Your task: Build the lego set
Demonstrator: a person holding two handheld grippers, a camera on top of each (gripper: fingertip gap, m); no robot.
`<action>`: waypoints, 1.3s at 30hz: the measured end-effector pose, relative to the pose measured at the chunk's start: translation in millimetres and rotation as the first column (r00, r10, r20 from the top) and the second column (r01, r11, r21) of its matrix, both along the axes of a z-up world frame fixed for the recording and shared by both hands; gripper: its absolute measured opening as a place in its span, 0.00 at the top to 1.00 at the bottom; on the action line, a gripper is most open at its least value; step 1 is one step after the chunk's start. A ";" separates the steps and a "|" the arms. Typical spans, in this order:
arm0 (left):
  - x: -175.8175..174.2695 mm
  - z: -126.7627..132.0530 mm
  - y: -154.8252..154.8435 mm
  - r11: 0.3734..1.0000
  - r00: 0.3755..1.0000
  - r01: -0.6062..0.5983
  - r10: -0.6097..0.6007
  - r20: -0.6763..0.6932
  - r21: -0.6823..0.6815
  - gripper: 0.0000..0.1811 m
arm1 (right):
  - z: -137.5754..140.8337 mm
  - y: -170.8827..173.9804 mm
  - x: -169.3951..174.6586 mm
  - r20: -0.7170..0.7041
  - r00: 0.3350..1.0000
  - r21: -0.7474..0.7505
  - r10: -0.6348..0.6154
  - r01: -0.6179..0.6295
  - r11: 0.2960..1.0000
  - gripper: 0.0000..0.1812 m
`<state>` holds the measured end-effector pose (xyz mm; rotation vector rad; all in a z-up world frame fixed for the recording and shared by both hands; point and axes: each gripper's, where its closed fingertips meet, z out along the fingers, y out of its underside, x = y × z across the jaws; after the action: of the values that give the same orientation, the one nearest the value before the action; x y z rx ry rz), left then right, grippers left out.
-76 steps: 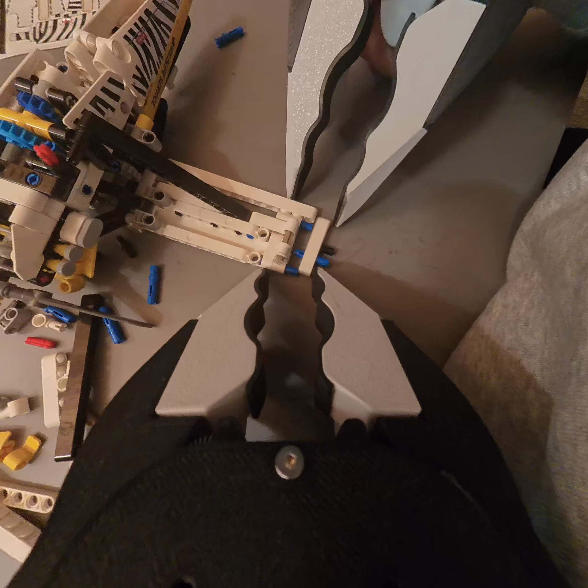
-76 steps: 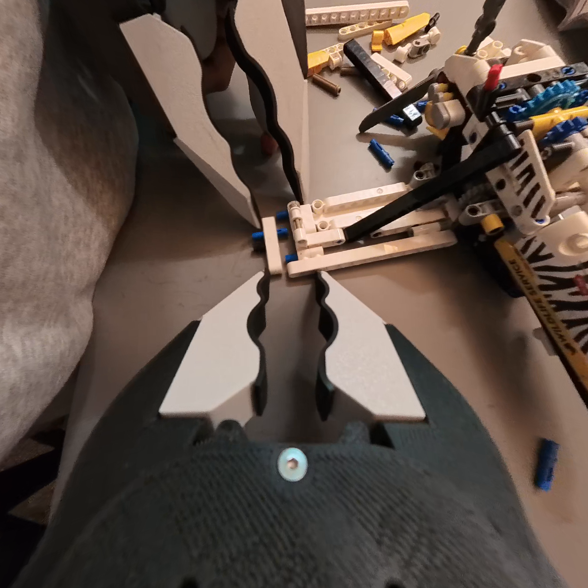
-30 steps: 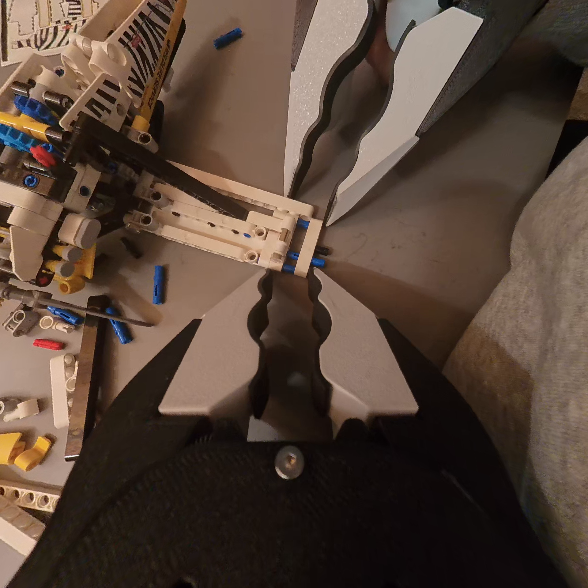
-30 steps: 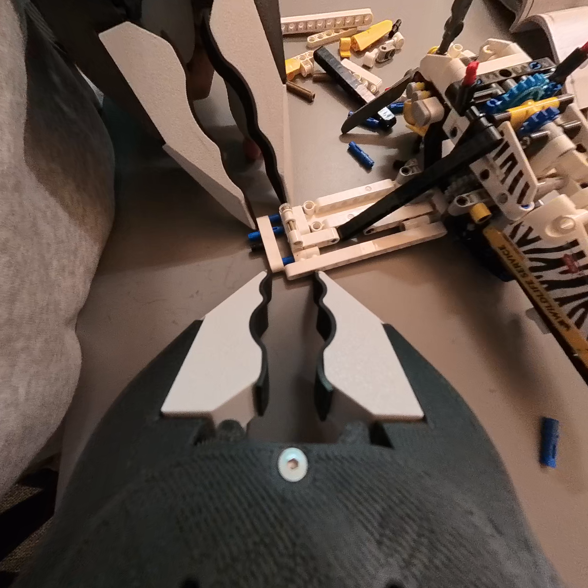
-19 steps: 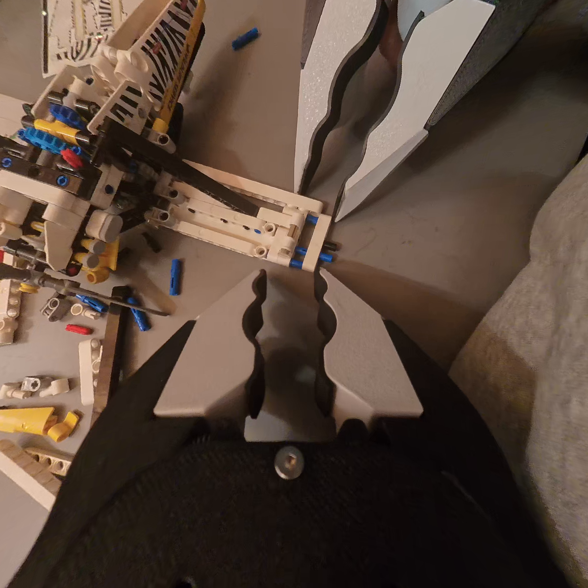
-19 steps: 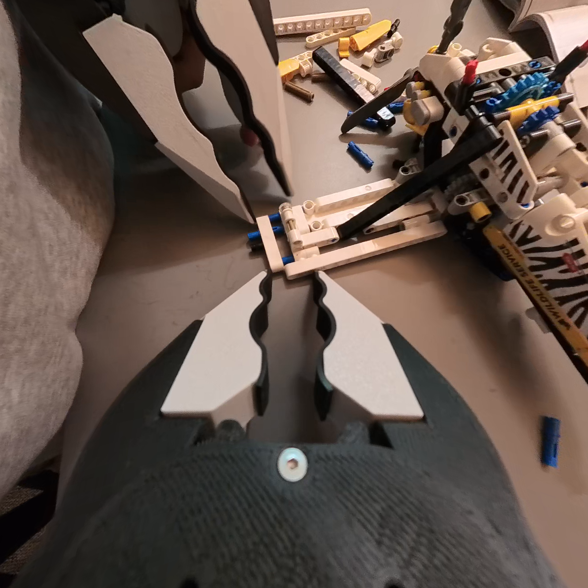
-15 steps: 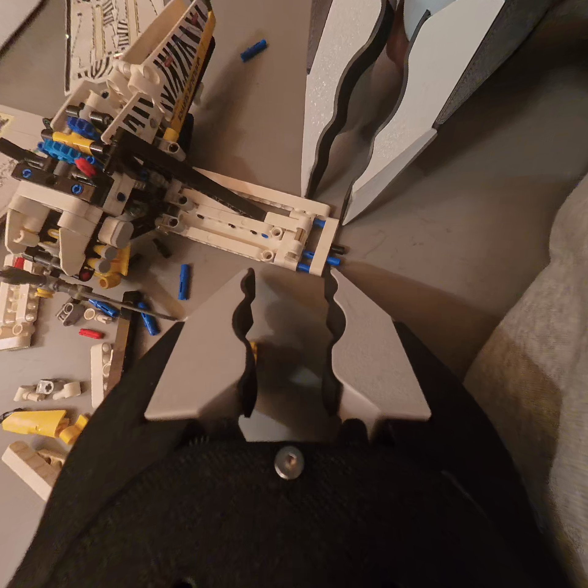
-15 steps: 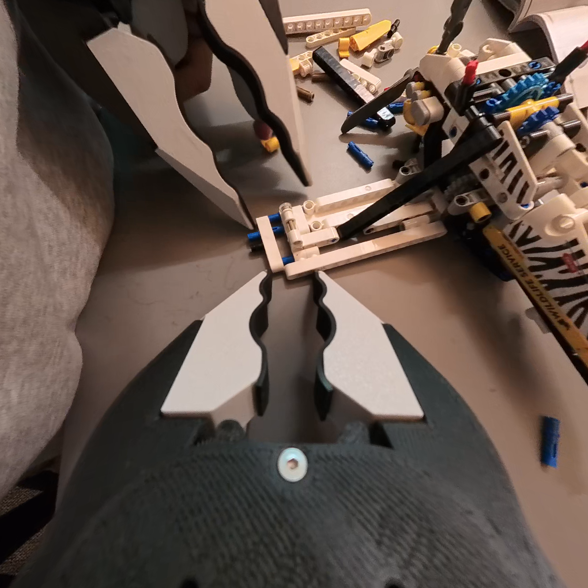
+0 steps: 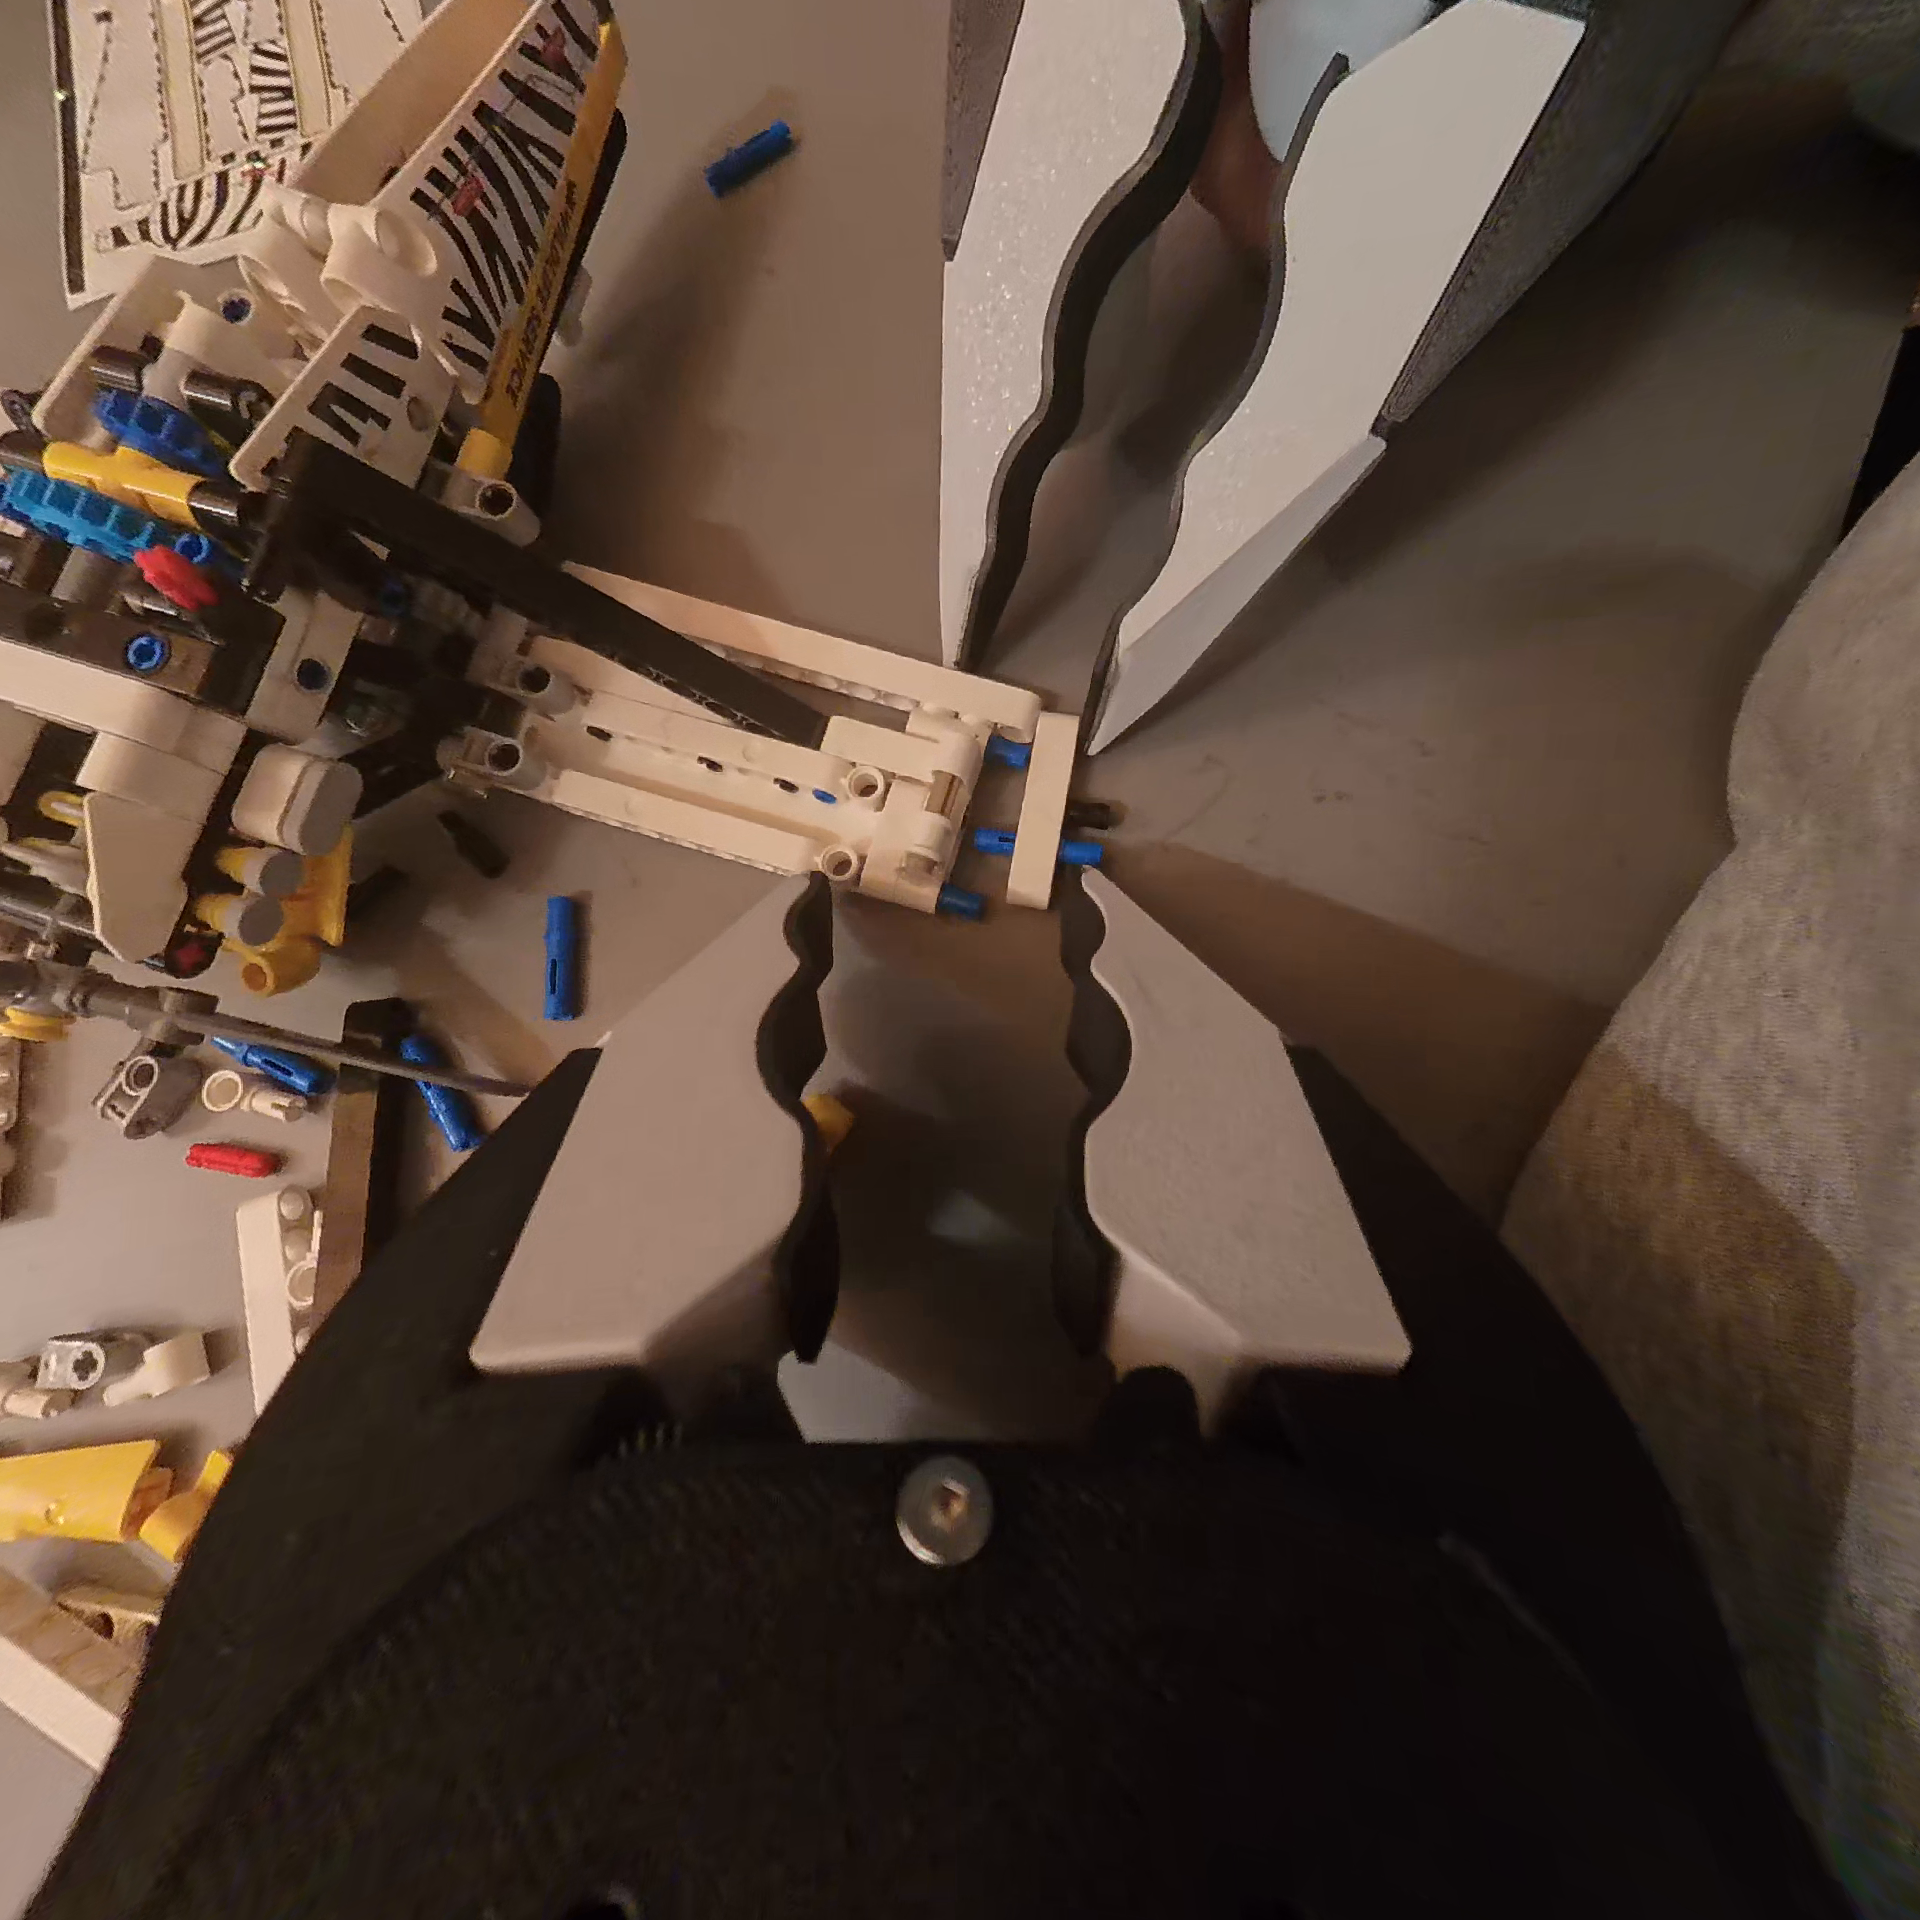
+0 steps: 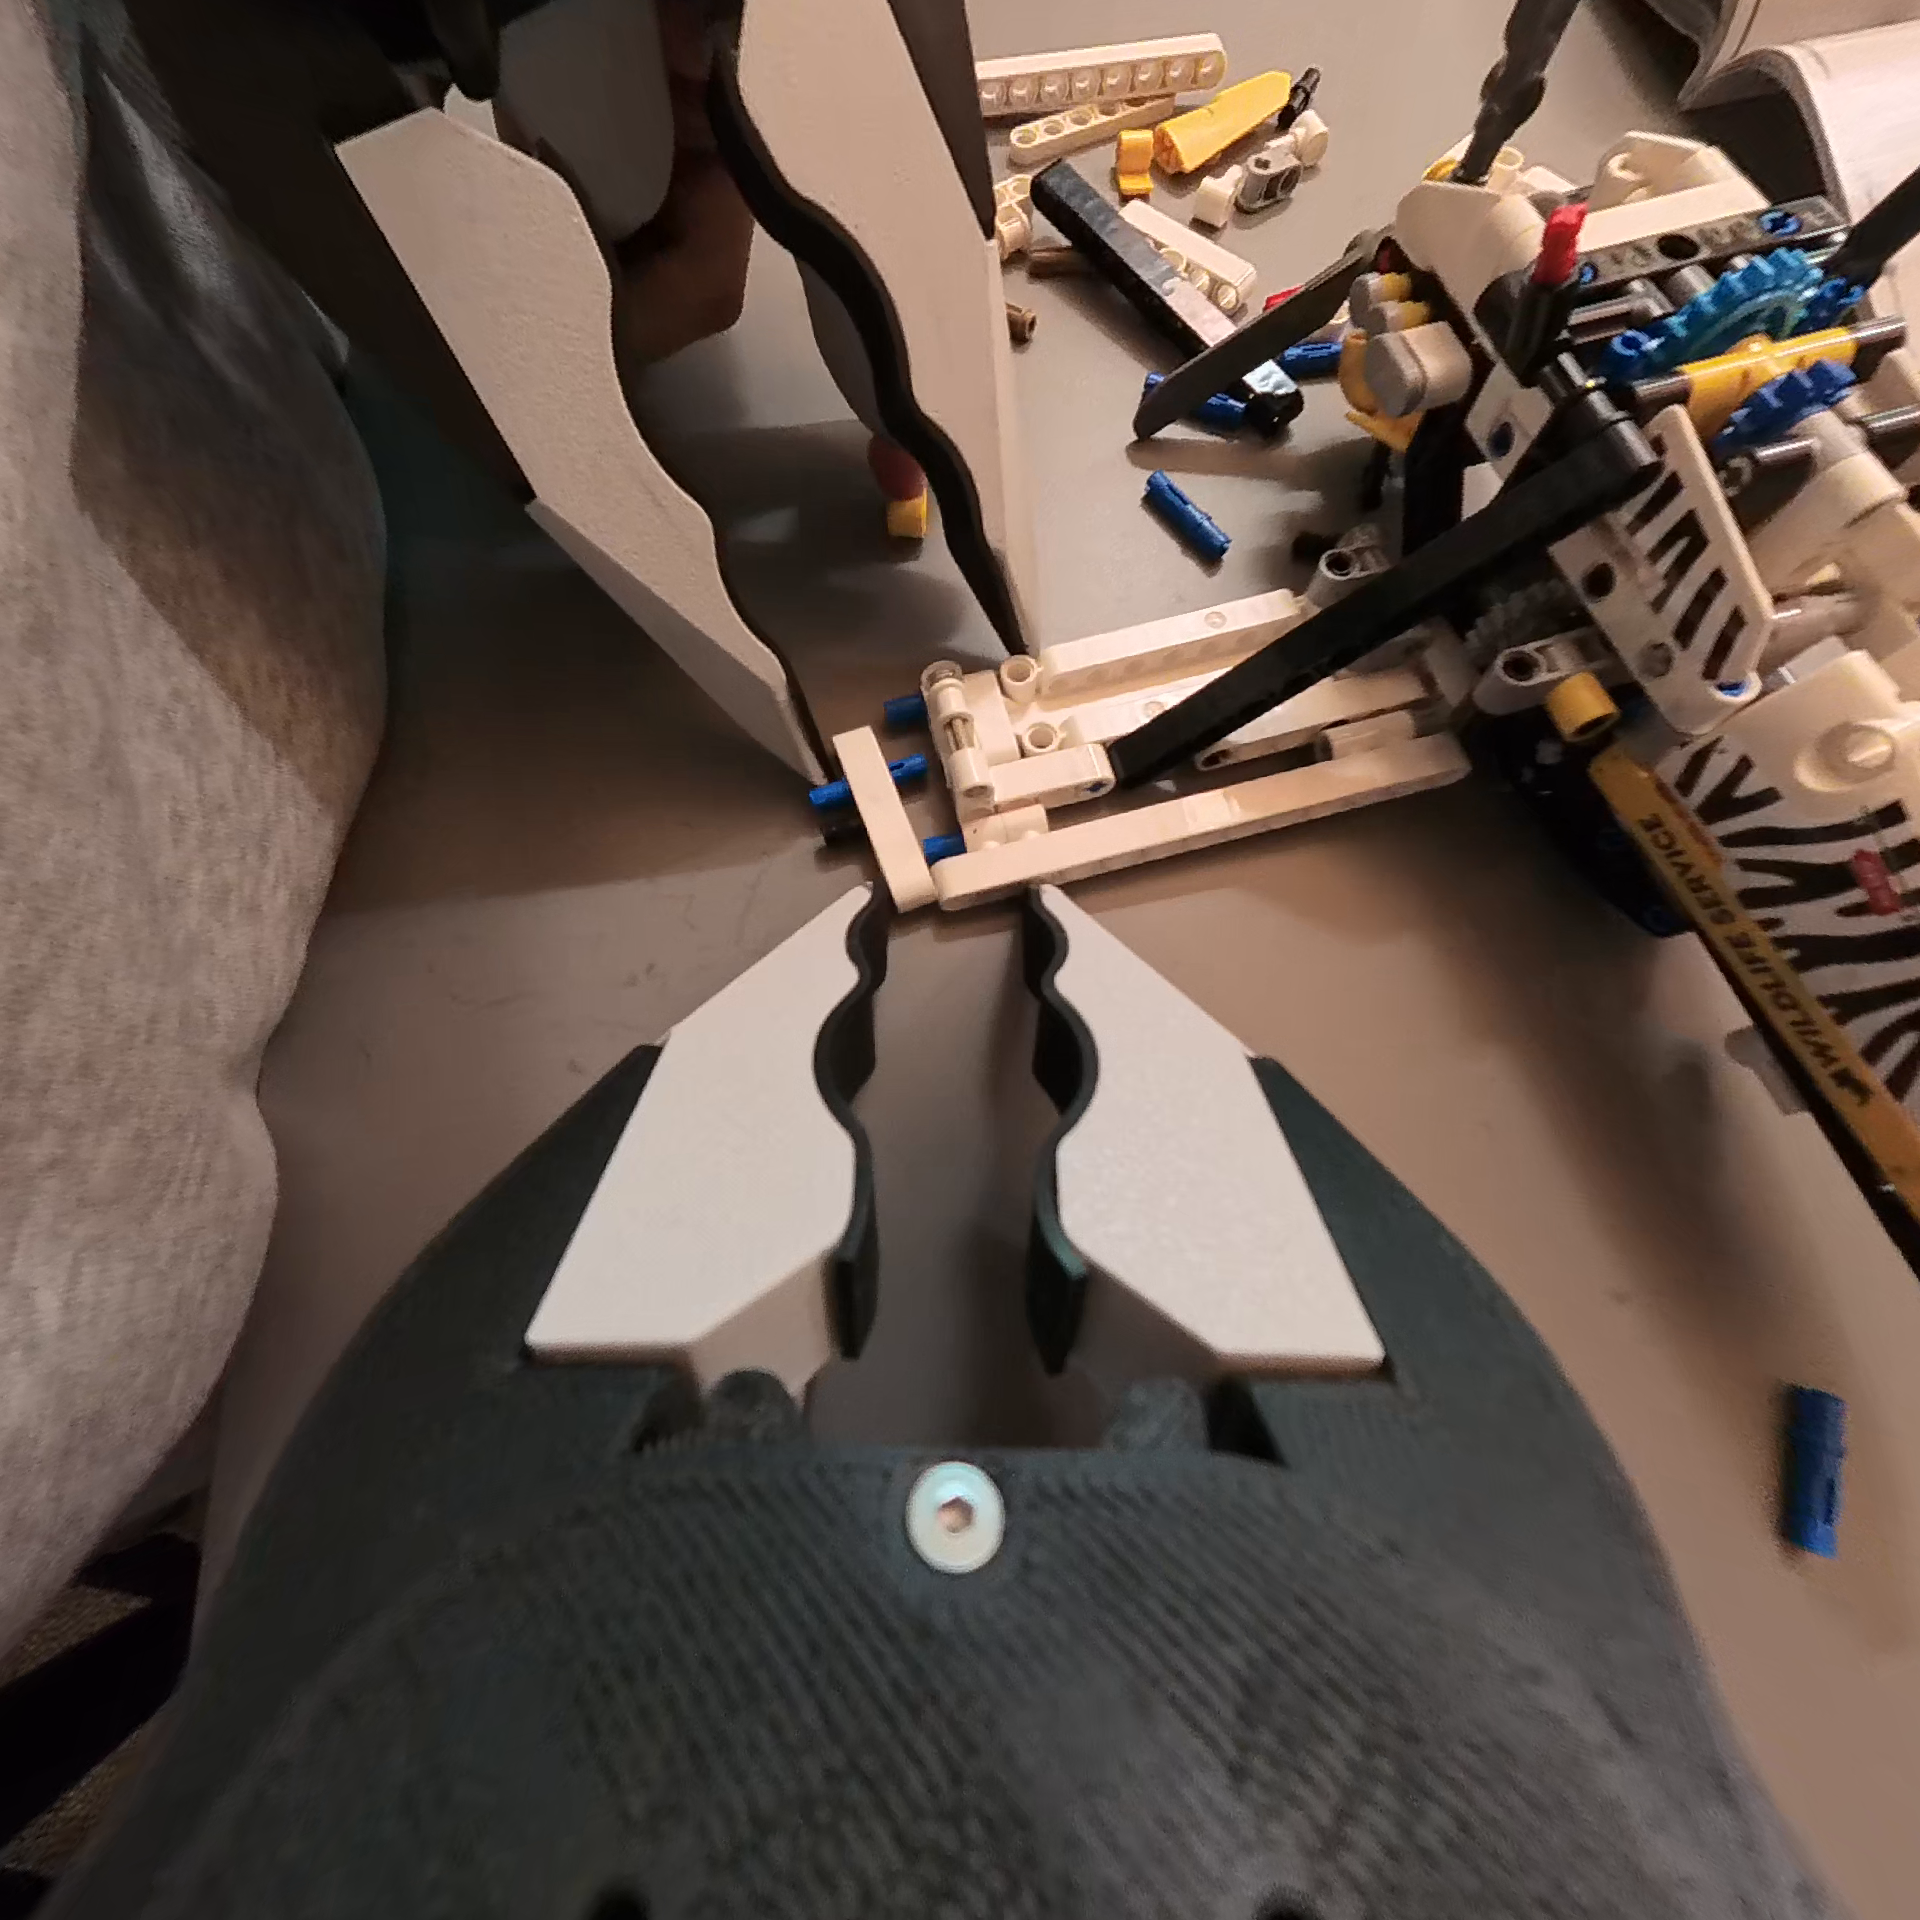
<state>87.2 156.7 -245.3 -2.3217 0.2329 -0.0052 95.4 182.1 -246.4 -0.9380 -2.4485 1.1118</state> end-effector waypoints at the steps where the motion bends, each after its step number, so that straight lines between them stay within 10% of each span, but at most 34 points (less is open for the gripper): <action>1: -0.2 0.0 0.0 1.000 1.000 0.003 -0.003 -0.002 0.001 0.76 | 0.0 0.1 -0.2 0.002 1.000 -0.002 0.000 0.000 1.000 0.86; 39: -1.6 0.7 0.1 0.997 0.997 0.071 -0.071 -0.034 0.006 0.79 | 1.6 1.9 3.9 0.049 0.991 -0.053 0.128 -0.125 0.991 0.87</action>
<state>85.7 156.8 -244.6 -2.3061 0.3325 -0.0003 99.2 184.1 -244.8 -0.8456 -2.5645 1.2095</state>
